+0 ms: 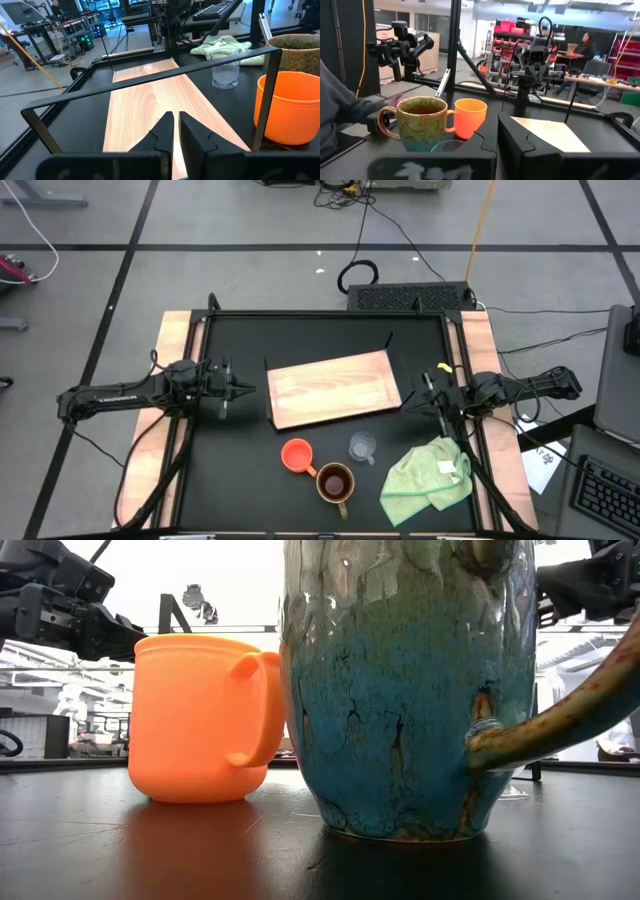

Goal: Stack small to large cups/mugs on shelf
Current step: Put the transparent mug on the shelf

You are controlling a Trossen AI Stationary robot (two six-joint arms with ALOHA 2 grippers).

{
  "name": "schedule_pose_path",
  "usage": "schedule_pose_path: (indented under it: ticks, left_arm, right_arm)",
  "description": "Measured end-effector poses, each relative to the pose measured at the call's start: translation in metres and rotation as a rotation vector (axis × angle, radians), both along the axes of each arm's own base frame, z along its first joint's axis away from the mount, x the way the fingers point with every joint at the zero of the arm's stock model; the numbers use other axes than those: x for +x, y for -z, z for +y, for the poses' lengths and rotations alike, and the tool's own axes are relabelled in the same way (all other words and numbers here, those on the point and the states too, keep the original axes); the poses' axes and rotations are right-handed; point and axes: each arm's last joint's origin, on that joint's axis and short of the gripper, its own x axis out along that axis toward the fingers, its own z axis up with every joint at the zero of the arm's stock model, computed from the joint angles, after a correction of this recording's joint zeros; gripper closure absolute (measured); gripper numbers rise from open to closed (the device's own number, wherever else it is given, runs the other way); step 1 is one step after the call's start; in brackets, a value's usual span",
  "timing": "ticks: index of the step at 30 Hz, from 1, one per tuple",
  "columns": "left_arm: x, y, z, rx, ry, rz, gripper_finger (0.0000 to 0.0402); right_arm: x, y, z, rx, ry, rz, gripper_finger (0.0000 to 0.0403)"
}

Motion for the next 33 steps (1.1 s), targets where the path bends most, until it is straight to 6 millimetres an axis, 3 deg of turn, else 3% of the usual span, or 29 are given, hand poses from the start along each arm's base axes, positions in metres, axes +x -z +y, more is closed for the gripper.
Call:
schedule_pose_path:
  ticks: [7,14,24,33]
  left_arm:
    - [0.0,0.0,0.0,0.0,0.0,0.0,0.0371]
    - [0.0,0.0,0.0,0.0,0.0,0.0,0.0371]
    - [0.0,0.0,0.0,0.0,0.0,0.0,0.0371]
    - [0.0,0.0,0.0,0.0,0.0,0.0,0.0371]
  right_arm:
    - [0.0,-0.006,0.0,-0.012,0.001,-0.042,0.0403]
    - [0.007,-0.026,0.002,-0.019,-0.034,-0.008,0.0403]
    - [0.038,-0.063,0.009,-0.012,-0.056,0.103,0.0403]
    - [0.065,-0.082,0.015,-0.078,-0.067,0.229,0.0403]
